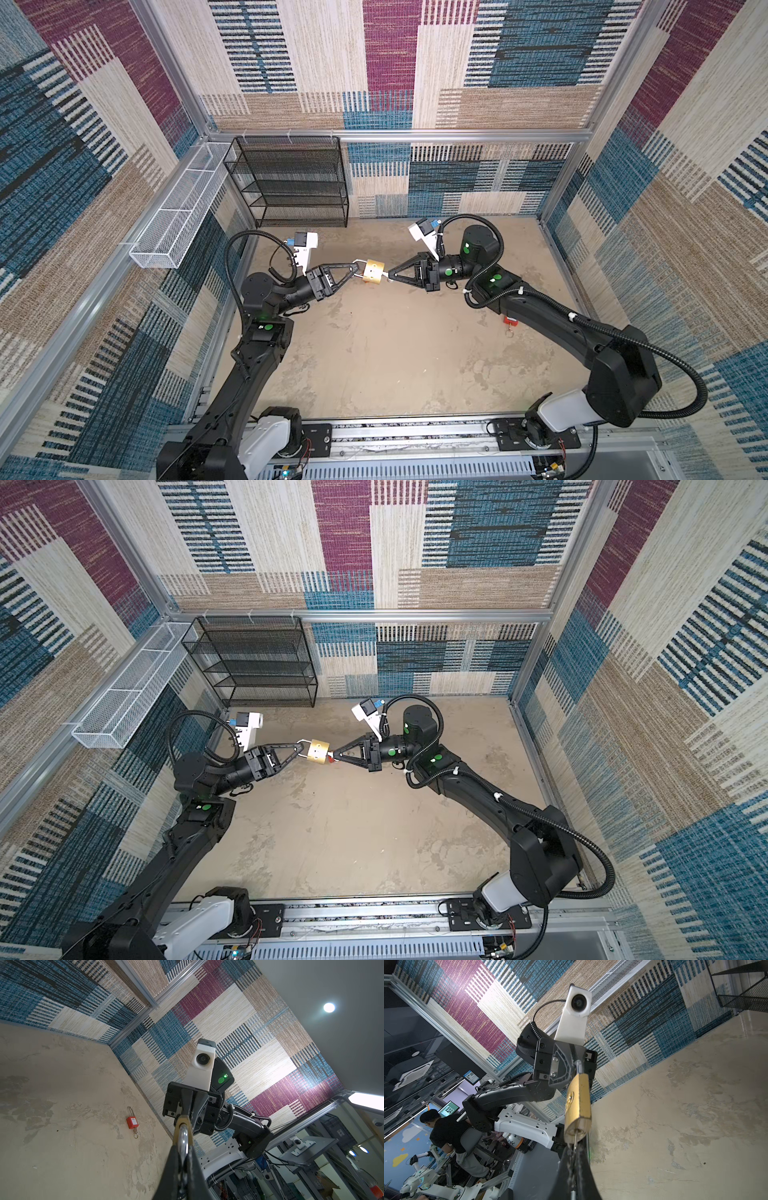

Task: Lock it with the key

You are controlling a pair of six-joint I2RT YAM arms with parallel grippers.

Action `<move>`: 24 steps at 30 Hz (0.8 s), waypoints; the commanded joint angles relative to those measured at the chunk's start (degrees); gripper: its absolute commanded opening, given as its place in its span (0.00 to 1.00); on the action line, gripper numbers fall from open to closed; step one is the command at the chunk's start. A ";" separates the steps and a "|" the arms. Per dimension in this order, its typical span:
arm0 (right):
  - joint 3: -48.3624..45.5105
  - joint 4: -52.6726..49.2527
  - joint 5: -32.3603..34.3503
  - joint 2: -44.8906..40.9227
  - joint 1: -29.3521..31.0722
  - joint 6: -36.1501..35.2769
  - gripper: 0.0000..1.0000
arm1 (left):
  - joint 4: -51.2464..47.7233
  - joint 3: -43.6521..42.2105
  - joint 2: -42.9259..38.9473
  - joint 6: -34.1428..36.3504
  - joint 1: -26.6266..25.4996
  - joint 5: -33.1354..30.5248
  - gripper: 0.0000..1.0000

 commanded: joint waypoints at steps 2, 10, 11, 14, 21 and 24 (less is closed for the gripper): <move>-0.69 0.66 -0.95 -0.76 -0.47 0.74 0.00 | 6.98 0.60 0.41 -1.51 0.64 -2.18 0.00; -3.31 -0.85 -2.96 -2.83 -3.81 -0.34 0.00 | 6.43 3.93 2.63 -2.51 1.33 1.62 0.00; -3.49 -1.73 -2.91 -3.28 -4.49 -1.19 0.00 | 5.33 4.41 2.79 -2.00 1.31 2.11 0.00; -5.00 -2.49 -2.37 -4.94 -7.21 -1.68 0.00 | -4.29 6.52 2.65 3.80 1.31 3.50 0.00; -10.02 -6.18 3.87 -9.58 -12.79 -4.67 0.00 | -47.92 13.91 2.45 32.99 0.28 2.12 0.00; -12.42 -7.04 7.45 -10.77 -14.19 -5.78 0.00 | -61.82 16.21 3.65 44.34 -1.40 -4.36 0.00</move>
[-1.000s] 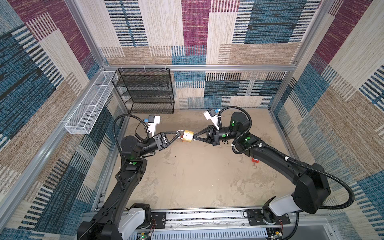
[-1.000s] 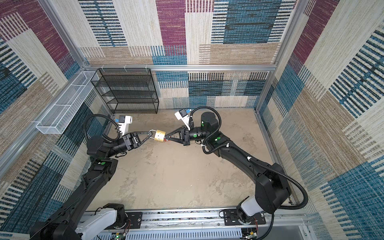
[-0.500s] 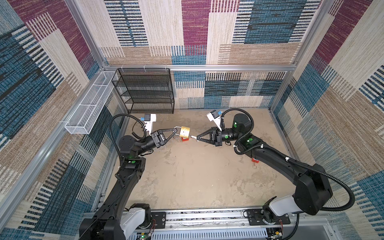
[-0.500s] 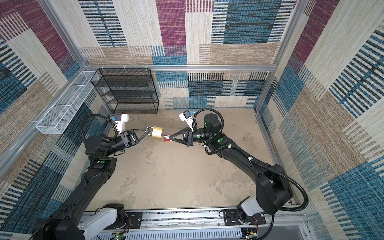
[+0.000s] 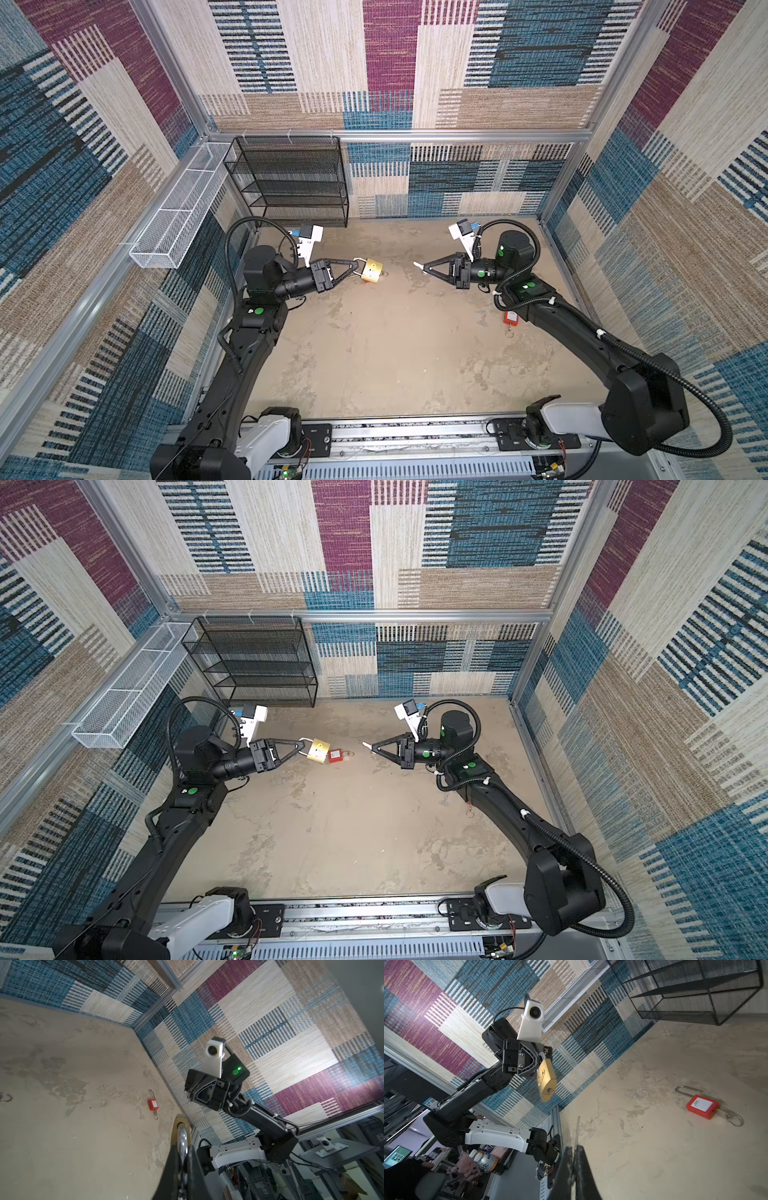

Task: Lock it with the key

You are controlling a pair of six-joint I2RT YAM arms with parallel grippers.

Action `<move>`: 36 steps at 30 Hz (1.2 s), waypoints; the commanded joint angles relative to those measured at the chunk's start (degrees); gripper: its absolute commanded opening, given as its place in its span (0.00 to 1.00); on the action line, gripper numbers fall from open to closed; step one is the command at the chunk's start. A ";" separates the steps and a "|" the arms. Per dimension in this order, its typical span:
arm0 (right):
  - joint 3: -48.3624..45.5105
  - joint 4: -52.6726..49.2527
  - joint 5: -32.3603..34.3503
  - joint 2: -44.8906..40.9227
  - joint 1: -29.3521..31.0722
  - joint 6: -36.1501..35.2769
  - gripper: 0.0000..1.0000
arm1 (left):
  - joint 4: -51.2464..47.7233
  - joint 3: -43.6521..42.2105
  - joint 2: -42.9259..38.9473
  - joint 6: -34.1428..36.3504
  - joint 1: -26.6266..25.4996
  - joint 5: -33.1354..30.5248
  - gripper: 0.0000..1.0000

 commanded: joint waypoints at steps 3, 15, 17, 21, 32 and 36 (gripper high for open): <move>-2.96 -1.51 6.38 -2.13 -1.09 -2.96 0.00 | -32.28 4.97 4.17 27.08 -4.00 -12.12 0.00; -2.78 -4.46 9.16 -2.63 -3.13 -6.45 0.00 | -41.69 9.43 14.45 44.24 -19.52 -28.21 0.00; -2.07 -4.66 8.48 -1.83 -3.91 -6.59 0.00 | -43.27 10.92 16.27 45.97 -20.56 -28.24 0.00; -1.57 -4.71 8.47 -0.78 -5.14 -7.05 0.00 | -45.06 12.39 19.59 51.03 -21.76 -30.09 0.00; -1.39 -5.15 7.68 0.82 -6.79 -7.76 0.00 | -53.01 20.55 33.48 65.44 -22.28 -30.54 0.00; -0.58 -5.46 7.22 1.76 -6.88 -7.87 0.00 | -53.47 22.32 37.33 68.48 -22.23 -30.44 0.00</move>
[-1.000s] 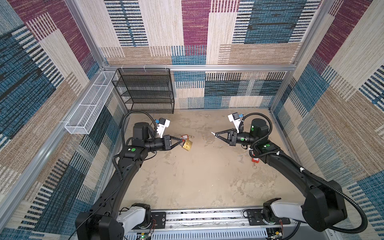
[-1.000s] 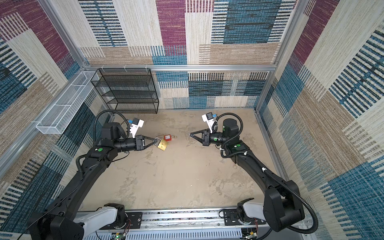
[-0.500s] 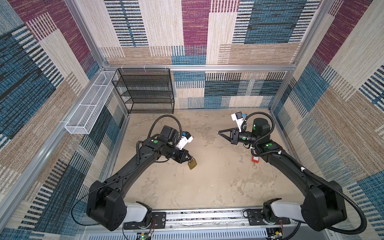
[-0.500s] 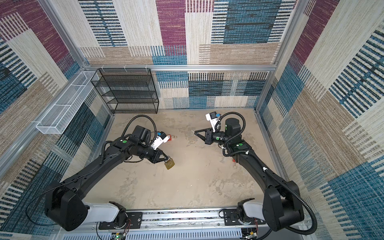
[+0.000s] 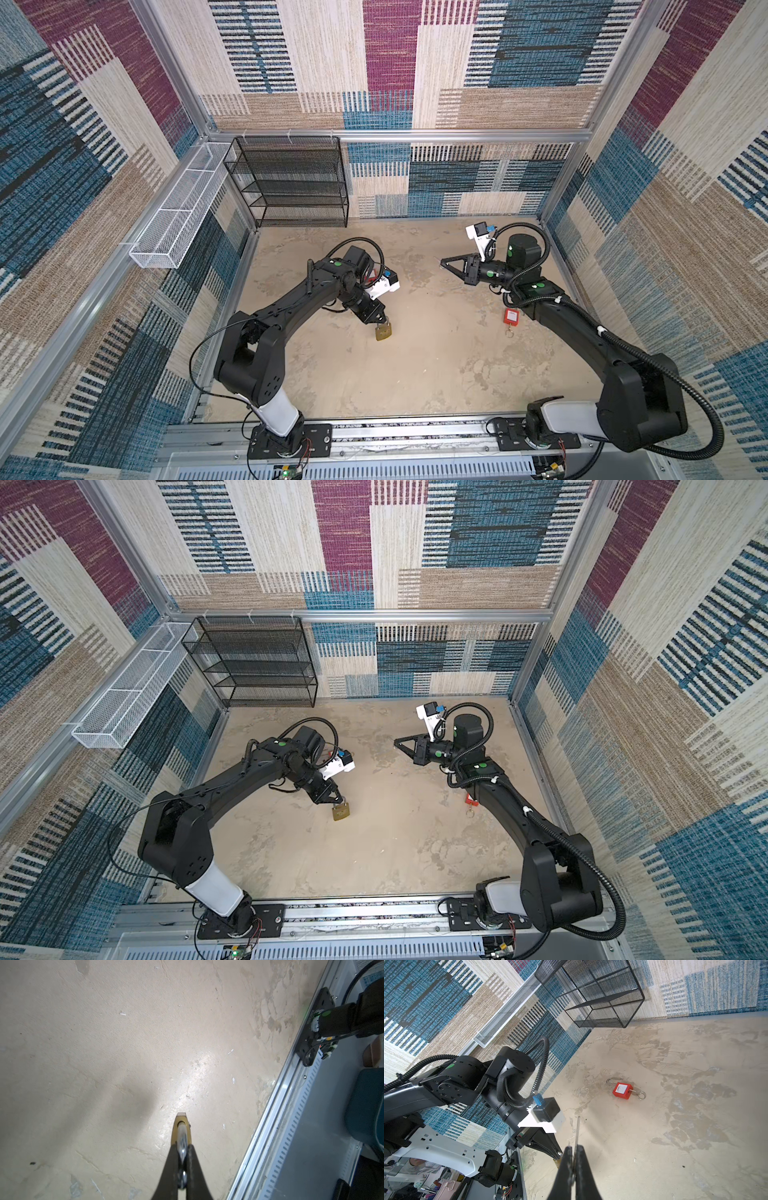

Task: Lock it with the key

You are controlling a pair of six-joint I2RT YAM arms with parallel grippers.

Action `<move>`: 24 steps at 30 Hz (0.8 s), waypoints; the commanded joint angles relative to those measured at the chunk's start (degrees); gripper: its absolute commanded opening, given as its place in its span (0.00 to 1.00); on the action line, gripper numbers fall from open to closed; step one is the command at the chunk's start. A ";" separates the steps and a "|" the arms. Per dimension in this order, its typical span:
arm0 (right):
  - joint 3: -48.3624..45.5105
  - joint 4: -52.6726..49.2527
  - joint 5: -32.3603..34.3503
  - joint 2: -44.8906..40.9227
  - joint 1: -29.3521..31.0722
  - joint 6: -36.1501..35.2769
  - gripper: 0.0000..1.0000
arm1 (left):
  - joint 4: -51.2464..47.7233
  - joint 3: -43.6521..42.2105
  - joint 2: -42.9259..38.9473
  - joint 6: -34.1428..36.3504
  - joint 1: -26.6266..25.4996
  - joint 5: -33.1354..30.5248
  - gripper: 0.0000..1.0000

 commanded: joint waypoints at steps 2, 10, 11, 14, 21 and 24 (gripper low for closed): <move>1.28 0.31 -0.92 0.84 -0.12 -0.90 0.00 | -2.43 2.17 3.73 7.10 -0.07 1.18 0.00; 2.22 -1.19 -1.27 1.31 -0.54 -1.83 0.00 | -0.76 4.20 8.02 11.56 0.00 -0.40 0.00; 2.26 -1.41 -1.32 1.29 -0.66 -1.93 0.00 | -0.35 4.31 8.21 11.84 0.04 -0.64 0.00; 1.94 -1.74 -1.26 0.69 -1.00 -1.86 0.00 | 0.06 5.14 9.34 12.63 0.13 -0.97 0.00; 1.71 -3.61 -1.18 -1.05 -2.13 -2.74 0.00 | 0.05 5.89 12.50 14.80 0.33 -1.66 0.00; 1.74 -4.26 -1.16 -1.41 -2.58 -3.14 0.00 | 0.82 6.34 13.69 14.42 0.66 -2.85 0.00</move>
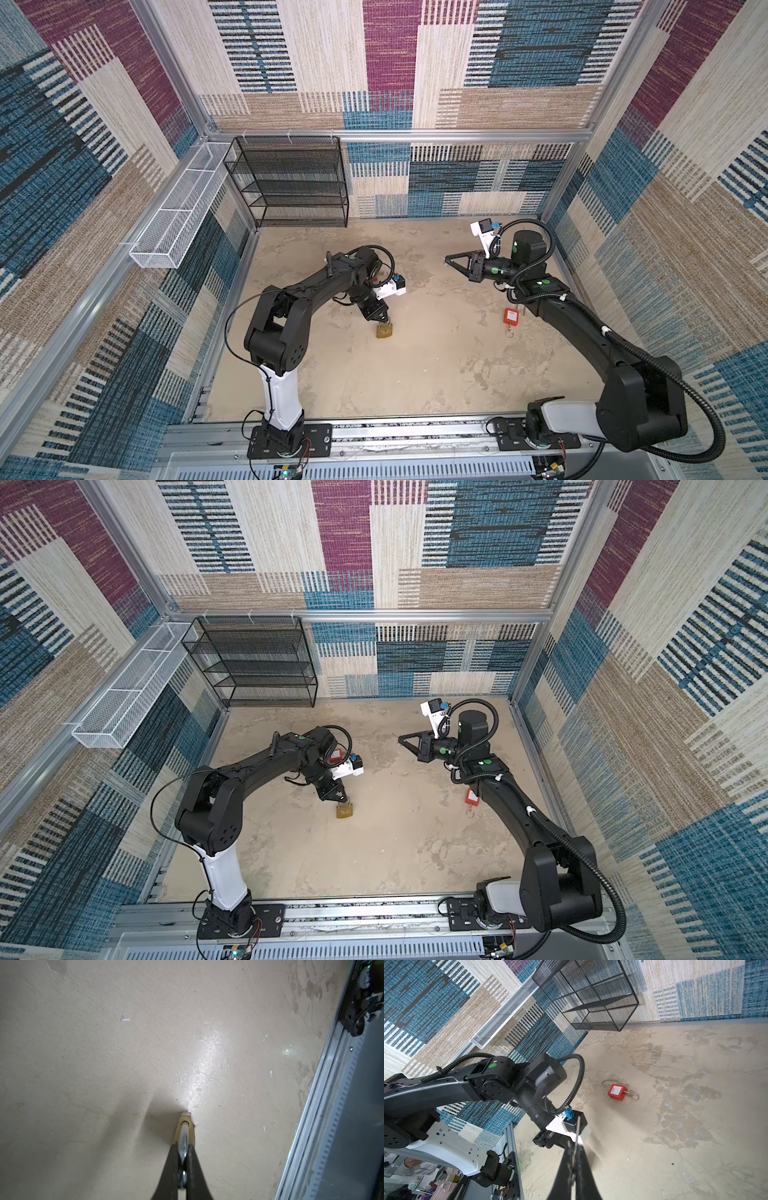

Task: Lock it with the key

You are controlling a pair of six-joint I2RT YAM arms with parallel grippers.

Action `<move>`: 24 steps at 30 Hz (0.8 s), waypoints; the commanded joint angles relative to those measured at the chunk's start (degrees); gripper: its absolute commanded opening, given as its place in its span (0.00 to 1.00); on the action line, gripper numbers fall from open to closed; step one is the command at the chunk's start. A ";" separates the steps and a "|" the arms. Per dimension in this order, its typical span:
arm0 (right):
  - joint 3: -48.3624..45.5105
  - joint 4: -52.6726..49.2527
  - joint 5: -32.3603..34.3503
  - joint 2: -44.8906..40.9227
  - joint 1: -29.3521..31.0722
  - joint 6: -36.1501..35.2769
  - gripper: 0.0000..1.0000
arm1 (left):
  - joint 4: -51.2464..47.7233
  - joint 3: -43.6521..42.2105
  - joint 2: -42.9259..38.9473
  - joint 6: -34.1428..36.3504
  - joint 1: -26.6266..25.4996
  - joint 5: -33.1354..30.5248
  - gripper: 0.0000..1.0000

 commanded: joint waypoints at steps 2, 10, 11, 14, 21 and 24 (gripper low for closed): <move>0.10 -0.53 -0.62 -0.34 -0.51 -0.83 0.00 | 0.81 0.63 1.86 2.32 0.27 -2.05 0.00; 0.37 -1.44 -0.57 0.08 -1.03 -1.37 0.00 | 2.50 2.23 5.50 1.69 0.38 -3.64 0.00; 0.24 -1.51 -0.65 0.25 -1.18 -1.48 0.00 | 2.70 2.29 5.82 1.73 0.38 -3.83 0.00; -0.13 -1.28 -0.79 0.37 -1.32 -1.49 0.00 | 3.08 2.41 6.46 1.87 0.37 -4.32 0.00; -1.48 0.11 -0.93 1.20 -1.54 -0.89 0.00 | 3.82 2.85 7.98 0.66 0.38 -4.55 0.00; -1.53 0.16 -1.01 1.58 -1.61 -0.76 0.00 | 3.76 3.23 8.59 0.39 0.38 -4.81 0.02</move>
